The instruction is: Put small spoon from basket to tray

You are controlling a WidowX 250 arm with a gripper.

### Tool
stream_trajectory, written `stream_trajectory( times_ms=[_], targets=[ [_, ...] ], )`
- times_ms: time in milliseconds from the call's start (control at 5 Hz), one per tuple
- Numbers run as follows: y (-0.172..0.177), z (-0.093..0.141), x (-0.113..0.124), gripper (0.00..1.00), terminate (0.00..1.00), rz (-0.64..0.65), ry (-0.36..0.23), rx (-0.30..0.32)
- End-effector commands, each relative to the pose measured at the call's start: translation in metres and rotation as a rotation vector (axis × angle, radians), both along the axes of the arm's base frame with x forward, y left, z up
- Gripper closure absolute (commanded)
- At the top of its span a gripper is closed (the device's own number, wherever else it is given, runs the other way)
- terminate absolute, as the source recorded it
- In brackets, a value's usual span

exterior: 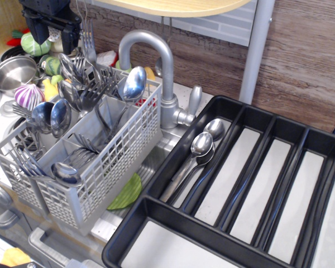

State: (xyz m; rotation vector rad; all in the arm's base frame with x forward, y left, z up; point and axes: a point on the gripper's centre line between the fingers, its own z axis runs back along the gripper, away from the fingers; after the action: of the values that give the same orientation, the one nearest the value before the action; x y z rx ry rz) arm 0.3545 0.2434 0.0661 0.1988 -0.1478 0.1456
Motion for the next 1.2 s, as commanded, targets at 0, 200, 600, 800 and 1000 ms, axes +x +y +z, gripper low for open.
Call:
stream_trajectory(
  times_ms=[0, 200, 600, 800, 1000],
  targets=[
    [0.000, 0.000, 0.000, 0.00, 0.00, 0.000, 0.000, 0.000],
    [0.006, -0.006, -0.001, 0.00, 0.00, 0.004, 0.018, -0.010],
    [0.012, -0.019, 0.000, 0.00, 0.00, 0.006, 0.005, -0.028],
    [0.009, -0.017, 0.002, 0.00, 0.00, 0.010, -0.021, -0.059],
    [0.004, -0.017, 0.006, 1.00, 0.00, 0.028, -0.042, -0.090]
  ],
)
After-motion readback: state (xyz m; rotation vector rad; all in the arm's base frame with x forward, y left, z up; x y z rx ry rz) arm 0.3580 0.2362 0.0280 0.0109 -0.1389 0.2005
